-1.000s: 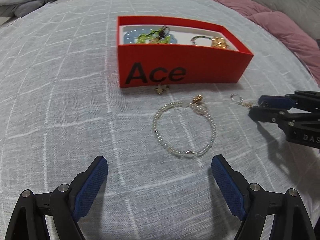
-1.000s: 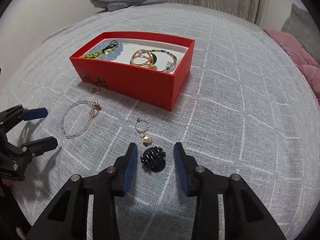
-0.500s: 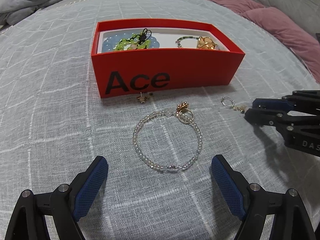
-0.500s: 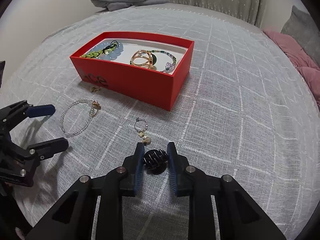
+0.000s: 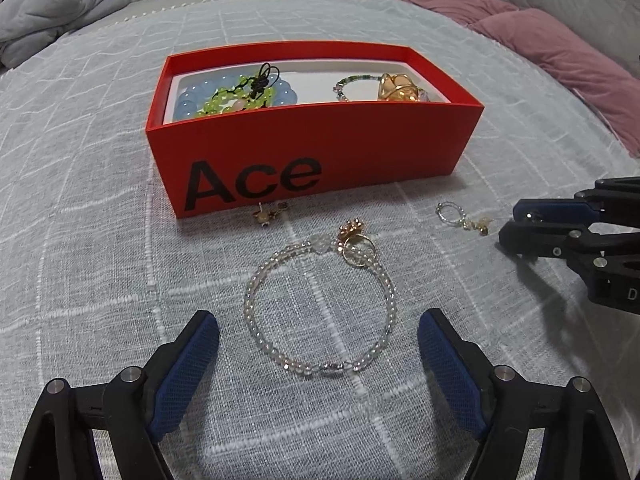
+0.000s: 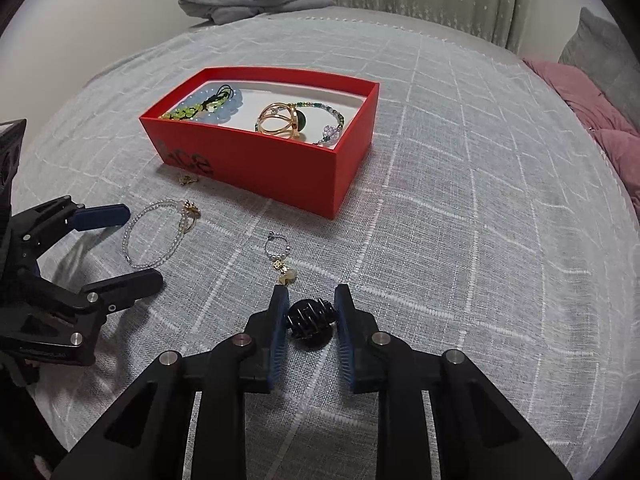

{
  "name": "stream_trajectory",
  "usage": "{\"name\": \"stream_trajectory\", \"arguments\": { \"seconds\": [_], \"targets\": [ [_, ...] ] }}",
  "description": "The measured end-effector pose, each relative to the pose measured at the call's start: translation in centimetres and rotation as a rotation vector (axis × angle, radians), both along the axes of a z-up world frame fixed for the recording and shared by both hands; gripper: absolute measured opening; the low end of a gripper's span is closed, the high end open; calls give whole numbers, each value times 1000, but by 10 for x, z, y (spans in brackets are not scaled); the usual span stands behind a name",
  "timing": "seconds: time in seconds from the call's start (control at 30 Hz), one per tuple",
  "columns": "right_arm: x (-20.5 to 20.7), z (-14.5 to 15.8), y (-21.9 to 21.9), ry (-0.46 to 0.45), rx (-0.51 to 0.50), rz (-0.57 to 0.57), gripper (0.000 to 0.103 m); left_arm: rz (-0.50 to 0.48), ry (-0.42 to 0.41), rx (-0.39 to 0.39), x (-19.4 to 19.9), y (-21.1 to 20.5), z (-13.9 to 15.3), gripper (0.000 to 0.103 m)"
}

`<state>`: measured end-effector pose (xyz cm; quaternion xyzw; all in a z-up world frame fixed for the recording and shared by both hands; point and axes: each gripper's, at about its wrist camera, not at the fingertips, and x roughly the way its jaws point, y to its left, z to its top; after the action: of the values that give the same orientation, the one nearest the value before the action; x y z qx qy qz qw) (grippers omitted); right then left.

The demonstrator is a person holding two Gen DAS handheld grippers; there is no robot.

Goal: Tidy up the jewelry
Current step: 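Grasp the black hair clip with the right tool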

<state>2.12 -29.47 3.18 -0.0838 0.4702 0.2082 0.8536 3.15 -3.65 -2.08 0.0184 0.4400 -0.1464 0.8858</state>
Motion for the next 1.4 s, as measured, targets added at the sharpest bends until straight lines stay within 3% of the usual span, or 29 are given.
{"name": "stream_trajectory", "arguments": {
  "seconds": [0.33, 0.93, 1.4],
  "targets": [
    [3, 0, -3, 1, 3, -20, 25, -2, -17, 27, 0, -5, 2, 58],
    [-2, 11, -6, -20, 18, -21, 25, -8, -46, 37, -9, -8, 11, 55],
    [-4, 29, -3, -48, 59, -5, 25, 7, -112, 14, -18, -2, 39, 55]
  ]
}}
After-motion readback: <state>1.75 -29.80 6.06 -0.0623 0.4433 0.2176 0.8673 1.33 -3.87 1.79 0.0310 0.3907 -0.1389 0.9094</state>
